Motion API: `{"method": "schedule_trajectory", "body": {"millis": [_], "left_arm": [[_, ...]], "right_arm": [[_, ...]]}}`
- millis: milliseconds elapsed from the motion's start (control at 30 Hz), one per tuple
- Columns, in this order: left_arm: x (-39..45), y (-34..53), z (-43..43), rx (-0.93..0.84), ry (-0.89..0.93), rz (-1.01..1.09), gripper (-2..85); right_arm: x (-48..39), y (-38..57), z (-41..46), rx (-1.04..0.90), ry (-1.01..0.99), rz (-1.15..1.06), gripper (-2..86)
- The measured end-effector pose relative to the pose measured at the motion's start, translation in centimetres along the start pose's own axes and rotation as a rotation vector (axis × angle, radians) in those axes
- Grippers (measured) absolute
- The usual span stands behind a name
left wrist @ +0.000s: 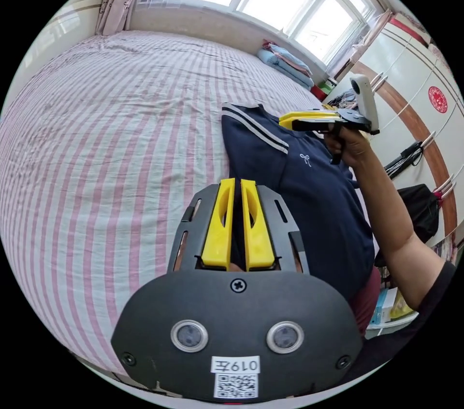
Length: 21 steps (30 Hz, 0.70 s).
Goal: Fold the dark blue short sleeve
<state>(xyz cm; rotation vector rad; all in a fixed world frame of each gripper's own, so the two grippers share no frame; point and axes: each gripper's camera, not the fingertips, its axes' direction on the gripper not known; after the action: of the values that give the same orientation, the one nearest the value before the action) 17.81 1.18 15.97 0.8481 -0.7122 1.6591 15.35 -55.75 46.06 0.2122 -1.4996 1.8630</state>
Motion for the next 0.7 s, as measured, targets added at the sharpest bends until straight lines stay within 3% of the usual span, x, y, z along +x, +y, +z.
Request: {"method": "schedule_trajectory", "body": {"millis": [133,200,333,700], "left_arm": [[2.0,0.2,-1.1,0.125,-0.07,0.098,1.1],[2.6,0.1,-0.6,0.1,-0.084,0.135,1.1],[1.8,-0.4,1.4,-0.005,-0.057,0.133,1.1],[0.6,-1.0,1.7,-0.008,-0.042,0.128,1.0]], "right_arm": [[0.1,-2.9,0.0,0.123,0.048,0.05,5.5],[0.0,-5.0,0.7,0.118,0.062,0.038,4.7],[-0.1,-10.4,3.7,-0.03,0.017,-0.005,4.7],[0.4,-20.3,7.1,-0.276,0.066,0.026,4.0]]}}
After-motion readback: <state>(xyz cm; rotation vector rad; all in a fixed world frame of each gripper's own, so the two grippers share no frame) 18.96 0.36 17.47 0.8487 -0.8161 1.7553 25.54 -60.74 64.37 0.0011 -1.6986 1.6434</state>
